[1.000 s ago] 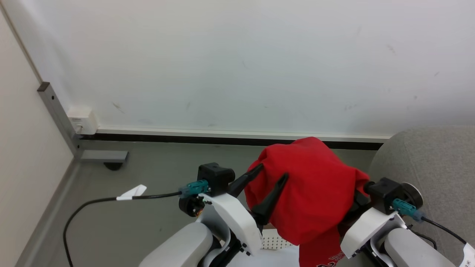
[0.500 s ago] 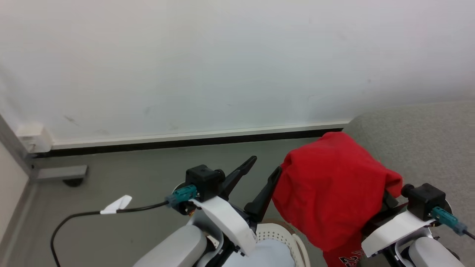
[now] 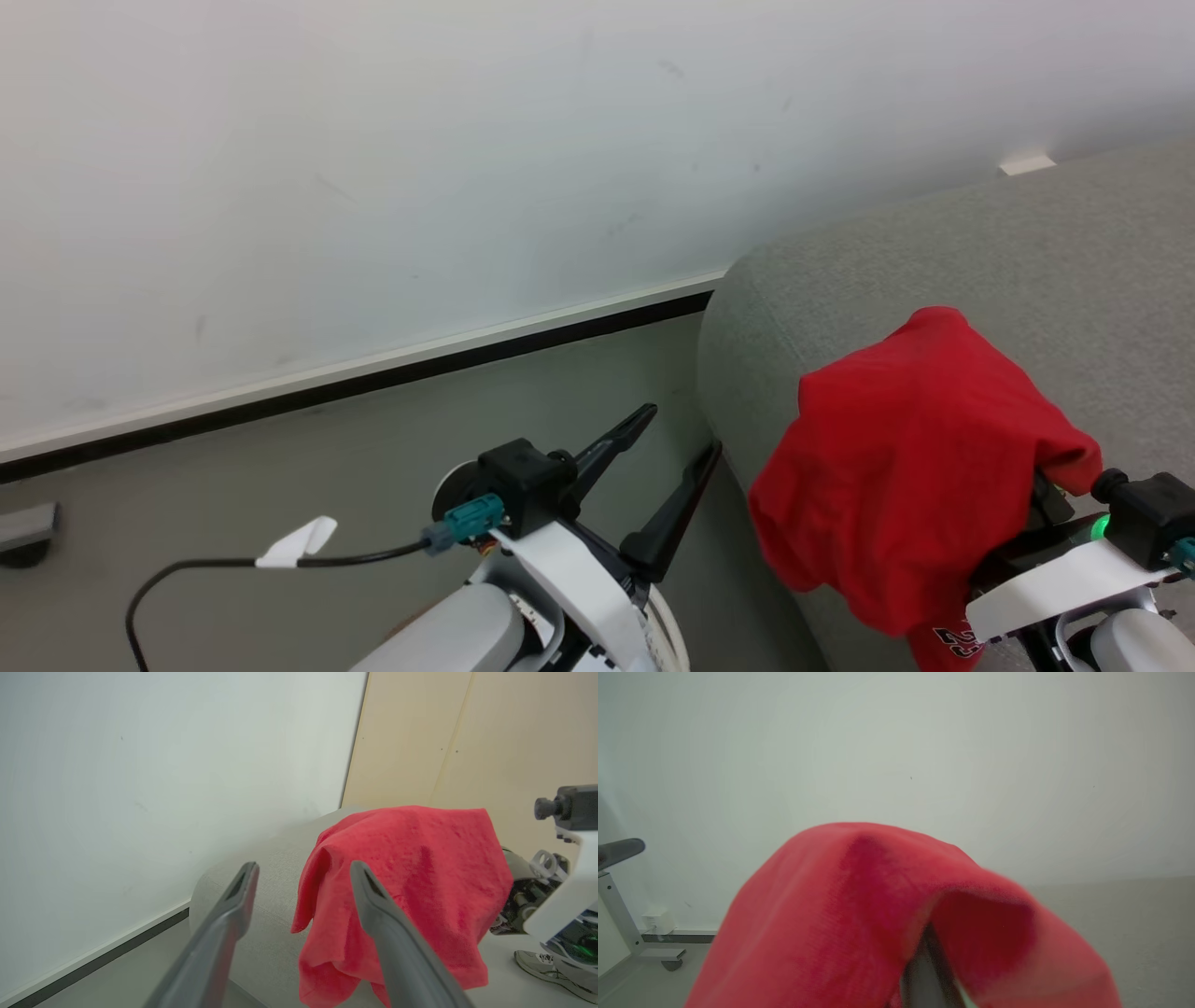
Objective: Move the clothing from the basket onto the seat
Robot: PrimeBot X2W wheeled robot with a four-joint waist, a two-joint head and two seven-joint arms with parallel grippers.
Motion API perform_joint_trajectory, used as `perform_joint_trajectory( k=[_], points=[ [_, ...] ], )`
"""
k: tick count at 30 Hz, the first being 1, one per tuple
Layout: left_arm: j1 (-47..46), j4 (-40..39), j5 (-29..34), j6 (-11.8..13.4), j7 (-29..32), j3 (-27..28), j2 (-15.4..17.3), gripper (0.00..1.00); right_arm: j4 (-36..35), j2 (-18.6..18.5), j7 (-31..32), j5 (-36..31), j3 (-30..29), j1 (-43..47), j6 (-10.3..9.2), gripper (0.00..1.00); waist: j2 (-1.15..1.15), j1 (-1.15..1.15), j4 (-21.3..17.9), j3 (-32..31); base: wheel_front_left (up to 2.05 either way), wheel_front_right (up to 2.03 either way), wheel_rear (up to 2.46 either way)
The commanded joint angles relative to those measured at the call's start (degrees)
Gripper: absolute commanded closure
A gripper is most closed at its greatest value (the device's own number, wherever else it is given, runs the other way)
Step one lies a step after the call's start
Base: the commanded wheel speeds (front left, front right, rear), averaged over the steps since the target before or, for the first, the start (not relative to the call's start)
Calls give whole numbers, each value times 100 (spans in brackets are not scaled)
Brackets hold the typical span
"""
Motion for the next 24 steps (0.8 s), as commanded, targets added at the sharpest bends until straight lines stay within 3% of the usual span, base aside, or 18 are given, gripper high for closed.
perform_joint_trajectory(
  k=[1,11,24],
  points=[
    [43,-15,135,-10,-53,-6,14,0,-77,-38,-2,-23,-54,86,-12,100,0,0,-235,38,0,0,0],
    [141,176,242,-146,-125,-11,-145,0,-372,-131,-2,-70,-339,195,-12,100,0,0,-573,106,0,0,0],
    [100,211,467,-307,-137,40,-182,0,-298,-398,11,249,-497,-559,-12,100,0,0,-468,393,0,0,0]
  ],
)
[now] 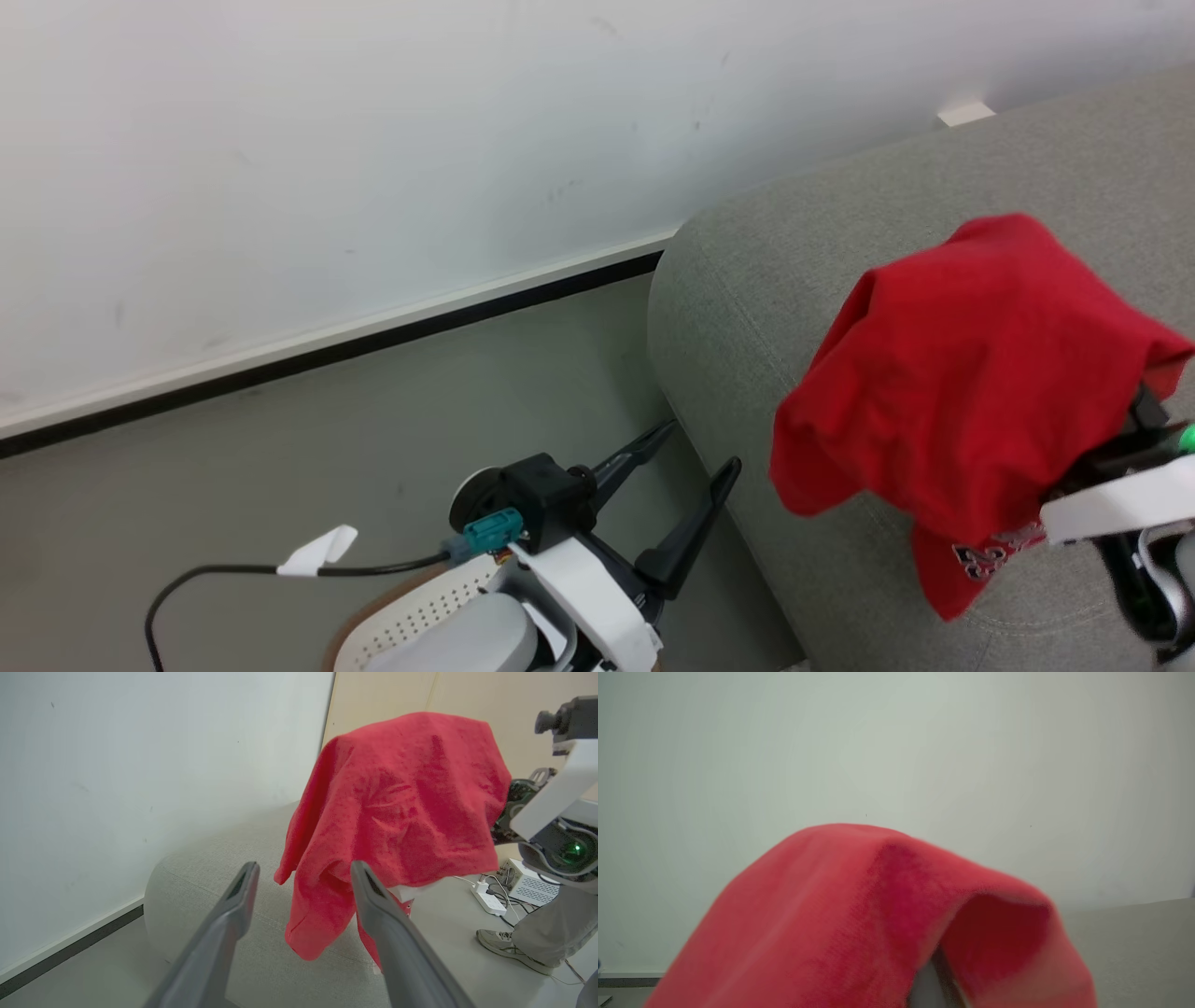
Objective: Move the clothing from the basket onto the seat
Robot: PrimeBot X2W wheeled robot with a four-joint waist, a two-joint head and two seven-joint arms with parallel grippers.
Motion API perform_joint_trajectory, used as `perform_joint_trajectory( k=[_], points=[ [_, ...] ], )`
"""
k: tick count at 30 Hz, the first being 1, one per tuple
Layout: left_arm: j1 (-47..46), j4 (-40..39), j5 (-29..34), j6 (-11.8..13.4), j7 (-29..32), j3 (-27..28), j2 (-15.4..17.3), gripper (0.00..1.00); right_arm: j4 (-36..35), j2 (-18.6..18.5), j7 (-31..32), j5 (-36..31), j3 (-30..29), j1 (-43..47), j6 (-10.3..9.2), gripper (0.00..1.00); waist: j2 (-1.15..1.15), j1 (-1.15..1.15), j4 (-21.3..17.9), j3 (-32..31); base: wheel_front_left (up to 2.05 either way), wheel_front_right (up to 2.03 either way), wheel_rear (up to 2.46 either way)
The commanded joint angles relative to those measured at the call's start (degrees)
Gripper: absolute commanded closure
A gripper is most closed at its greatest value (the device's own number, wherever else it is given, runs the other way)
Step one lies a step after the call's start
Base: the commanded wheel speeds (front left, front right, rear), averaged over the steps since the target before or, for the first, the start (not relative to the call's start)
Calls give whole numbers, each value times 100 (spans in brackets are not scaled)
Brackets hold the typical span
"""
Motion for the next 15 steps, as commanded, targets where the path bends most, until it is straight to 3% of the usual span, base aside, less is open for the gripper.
perform_joint_trajectory(
  k=[1,15],
  points=[
    [6,-9,125,-23,-9,10,45,0,46,-97,25,90,-36,-269,-12,100,0,0,51,129,0,0,0],
    [-955,-627,527,-161,474,-94,506,0,762,-947,155,1230,-716,-2836,-12,100,0,0,791,2305,0,0,0]
  ],
)
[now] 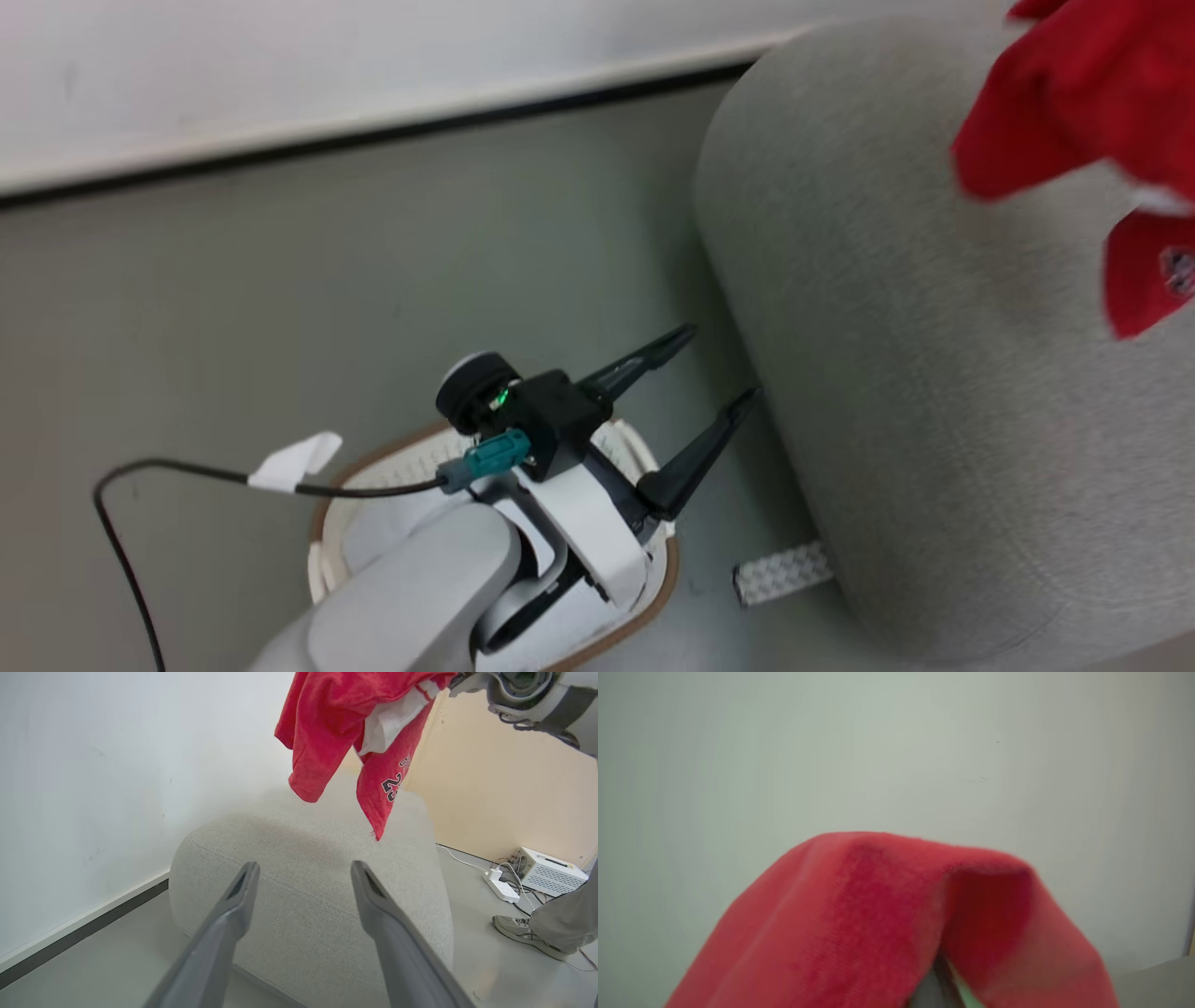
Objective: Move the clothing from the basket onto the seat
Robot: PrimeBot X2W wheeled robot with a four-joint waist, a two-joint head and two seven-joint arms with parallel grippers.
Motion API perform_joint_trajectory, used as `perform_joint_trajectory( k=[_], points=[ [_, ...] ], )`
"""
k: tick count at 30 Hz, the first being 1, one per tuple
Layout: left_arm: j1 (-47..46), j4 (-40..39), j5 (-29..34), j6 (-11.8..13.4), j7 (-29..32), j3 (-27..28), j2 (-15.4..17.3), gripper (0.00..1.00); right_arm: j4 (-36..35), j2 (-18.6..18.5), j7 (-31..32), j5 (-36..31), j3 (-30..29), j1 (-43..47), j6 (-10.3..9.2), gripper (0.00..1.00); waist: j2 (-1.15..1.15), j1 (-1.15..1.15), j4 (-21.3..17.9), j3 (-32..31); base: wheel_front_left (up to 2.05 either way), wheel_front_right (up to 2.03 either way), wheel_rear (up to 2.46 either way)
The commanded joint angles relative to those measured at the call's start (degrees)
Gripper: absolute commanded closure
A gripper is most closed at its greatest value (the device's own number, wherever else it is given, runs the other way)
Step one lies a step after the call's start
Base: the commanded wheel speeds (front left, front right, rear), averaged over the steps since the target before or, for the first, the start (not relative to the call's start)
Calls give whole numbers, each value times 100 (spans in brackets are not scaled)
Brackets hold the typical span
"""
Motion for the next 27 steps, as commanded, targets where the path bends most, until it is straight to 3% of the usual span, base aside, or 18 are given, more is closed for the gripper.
perform_joint_trajectory(
  k=[1,16,27],
  points=[
    [-156,-91,74,-33,40,-11,88,0,113,-108,0,124,-148,-291,-12,100,0,-1,442,833,0,0,0],
    [-763,-450,374,-52,36,-32,206,0,2035,-888,-15,-121,-815,-1497,-12,100,0,-1,1142,2325,0,0,0],
    [-766,-338,352,-34,-56,-45,244,0,3821,-756,586,-312,-420,-1280,-12,100,0,-1,1195,2458,0,0,0]
  ],
)
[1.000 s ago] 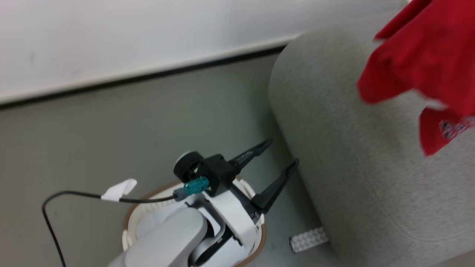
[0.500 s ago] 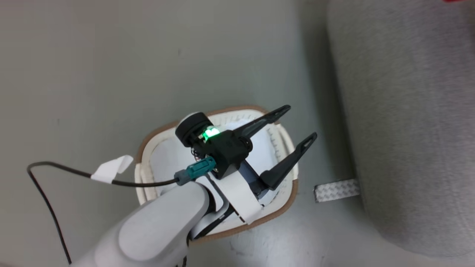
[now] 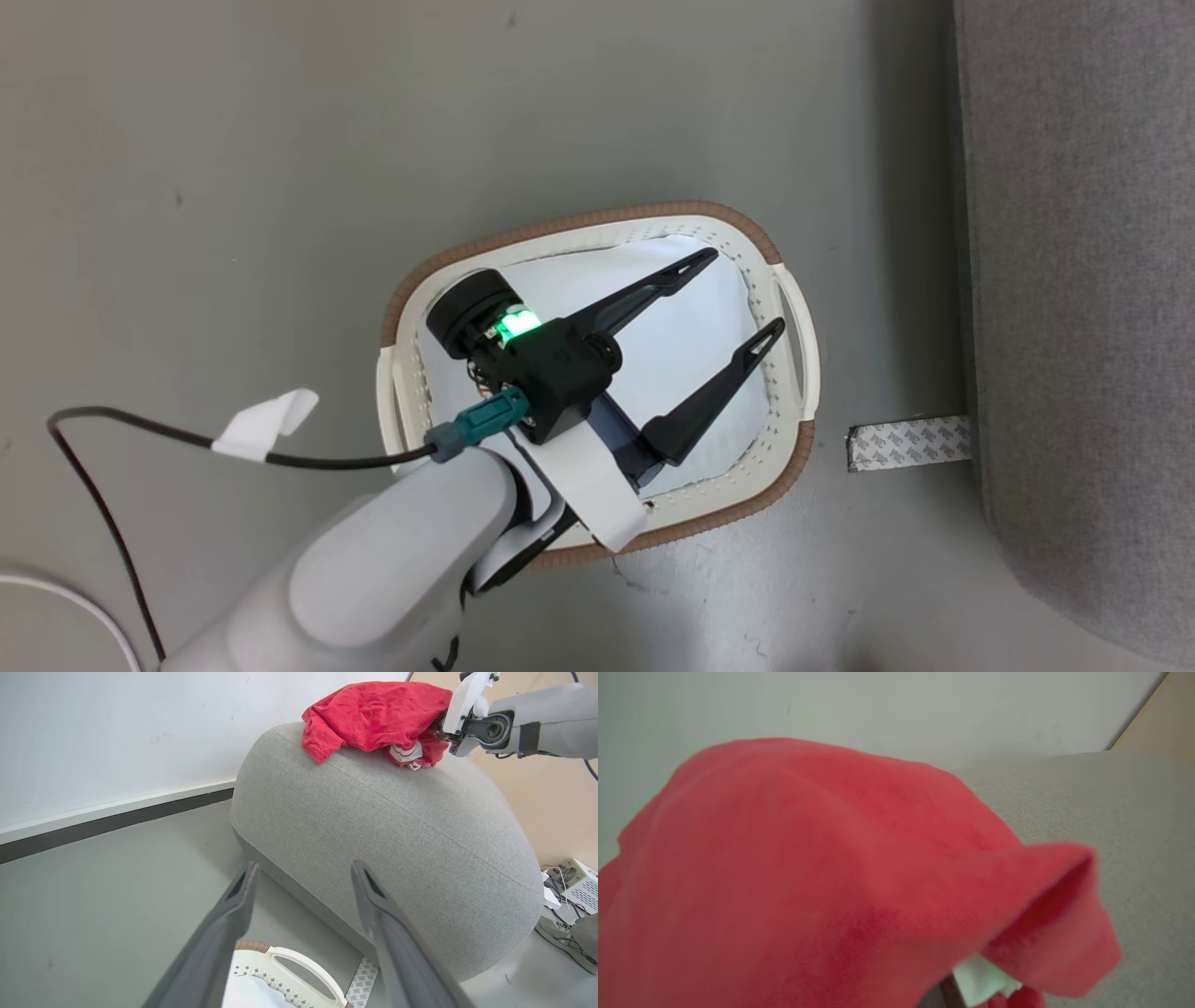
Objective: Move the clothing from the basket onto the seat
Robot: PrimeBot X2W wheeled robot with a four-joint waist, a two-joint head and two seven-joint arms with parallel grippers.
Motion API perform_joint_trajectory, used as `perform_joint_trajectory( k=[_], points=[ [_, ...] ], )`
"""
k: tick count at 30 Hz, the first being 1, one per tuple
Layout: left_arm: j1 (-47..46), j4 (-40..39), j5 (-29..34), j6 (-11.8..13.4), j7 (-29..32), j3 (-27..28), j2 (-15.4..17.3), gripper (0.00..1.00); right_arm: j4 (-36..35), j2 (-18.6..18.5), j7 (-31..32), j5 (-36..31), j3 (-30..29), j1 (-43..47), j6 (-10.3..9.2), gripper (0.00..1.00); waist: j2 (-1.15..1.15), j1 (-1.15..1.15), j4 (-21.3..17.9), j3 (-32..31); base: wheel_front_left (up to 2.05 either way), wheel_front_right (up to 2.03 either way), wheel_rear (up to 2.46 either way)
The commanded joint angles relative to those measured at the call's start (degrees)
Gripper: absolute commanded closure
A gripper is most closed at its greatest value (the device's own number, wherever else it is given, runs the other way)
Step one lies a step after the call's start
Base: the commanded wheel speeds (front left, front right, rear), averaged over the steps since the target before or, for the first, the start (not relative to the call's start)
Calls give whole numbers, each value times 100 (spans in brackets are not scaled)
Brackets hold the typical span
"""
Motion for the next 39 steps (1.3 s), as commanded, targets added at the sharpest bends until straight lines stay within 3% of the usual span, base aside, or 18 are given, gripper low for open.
perform_joint_trajectory(
  k=[1,3,4,5,6,15,24,32,39],
  points=[
    [-36,32,-29,13,-22,16,23,0,233,47,194,67,49,97,-12,100,0,-1,-19,-52,0,0,0],
    [-26,46,-39,21,-34,16,23,0,288,81,261,87,111,105,-12,100,0,-1,-31,-83,0,0,0],
    [-17,52,-51,27,-55,27,20,0,348,68,290,96,136,93,-12,91,0,-1,-44,-114,0,0,0],
    [-3,67,-67,38,-69,31,16,0,404,66,331,98,173,85,-12,57,0,-1,-59,-152,0,0,0],
    [14,82,-84,39,-72,32,11,0,434,86,379,93,243,89,-12,0,0,-1,-72,-199,0,0,0],
    [297,372,-201,58,-235,10,-69,0,151,-40,1005,156,1057,360,-12,0,0,-1,-233,-1061,0,0,0],
    [886,722,-546,202,-380,254,-139,0,-666,-338,1826,168,2008,882,-12,0,0,-1,-389,-2519,0,0,0],
    [1471,579,-830,649,-414,988,69,0,-2010,-413,1234,449,2147,1295,-13,0,0,-1,-361,-3624,0,0,0],
    [2268,377,-1068,1032,-417,1921,287,0,-2866,-20,275,494,1761,2110,-12,0,0,-1,-182,-4255,0,0,0]
  ],
)
